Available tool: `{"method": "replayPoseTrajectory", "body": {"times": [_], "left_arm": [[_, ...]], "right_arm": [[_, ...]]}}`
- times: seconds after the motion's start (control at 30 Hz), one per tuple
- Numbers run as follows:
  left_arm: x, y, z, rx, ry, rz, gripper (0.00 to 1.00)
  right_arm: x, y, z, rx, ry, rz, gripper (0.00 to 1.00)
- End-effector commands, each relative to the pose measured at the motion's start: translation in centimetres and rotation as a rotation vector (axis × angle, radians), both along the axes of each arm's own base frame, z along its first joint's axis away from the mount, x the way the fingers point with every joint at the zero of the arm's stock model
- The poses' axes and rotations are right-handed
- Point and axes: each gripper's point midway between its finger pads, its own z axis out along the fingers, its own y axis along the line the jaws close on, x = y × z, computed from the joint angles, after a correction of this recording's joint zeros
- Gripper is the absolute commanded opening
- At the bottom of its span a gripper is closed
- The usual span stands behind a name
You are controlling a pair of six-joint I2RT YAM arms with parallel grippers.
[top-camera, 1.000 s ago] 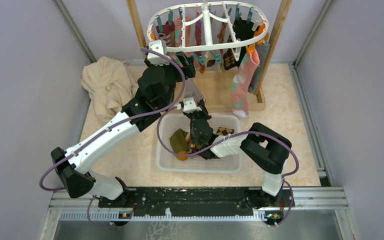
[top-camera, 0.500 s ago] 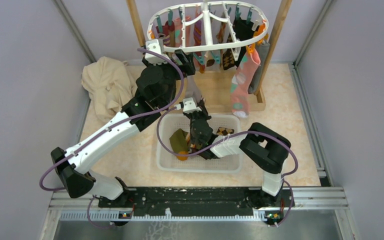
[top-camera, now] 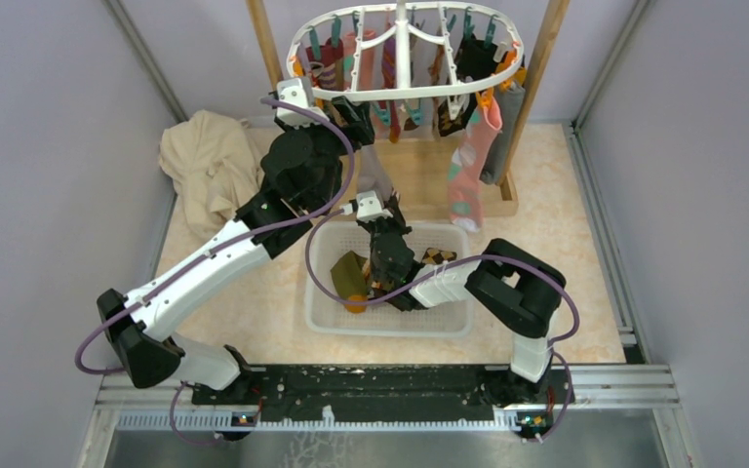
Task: Remove the socks clipped to the hanger
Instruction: Remove the sock from the hanger.
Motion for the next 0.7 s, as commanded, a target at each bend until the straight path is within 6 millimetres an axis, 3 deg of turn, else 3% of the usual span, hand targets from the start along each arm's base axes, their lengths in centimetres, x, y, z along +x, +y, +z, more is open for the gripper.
{"method": "replayPoseTrajectory", "body": {"times": [0.0,0.17,0.57,0.67], "left_arm": [[-0.4,1.3,1.7,-0.054,-0.039,0.017,0.8],[-0.4,1.1,1.8,-0.05,-0.04,0.003,0.62],[0.0,0.3,1.4,-0.029,-0.021,-0.036,0.02],[0.1,0.1,1.4,-0.026,-0.019,-0.042,0.0]], "right_arm": [[-0.2,0.6,0.1,0.031,-0.006,0.005,0.0],[-0.2,0.6,0.0,0.037,-0.005,0.004,0.0],[-0.4,0.3,-0.4,0.04,0.005,0.002,0.0],[-0.5,0.1,-0.5,0.042,0.004,0.001,0.0]]}}
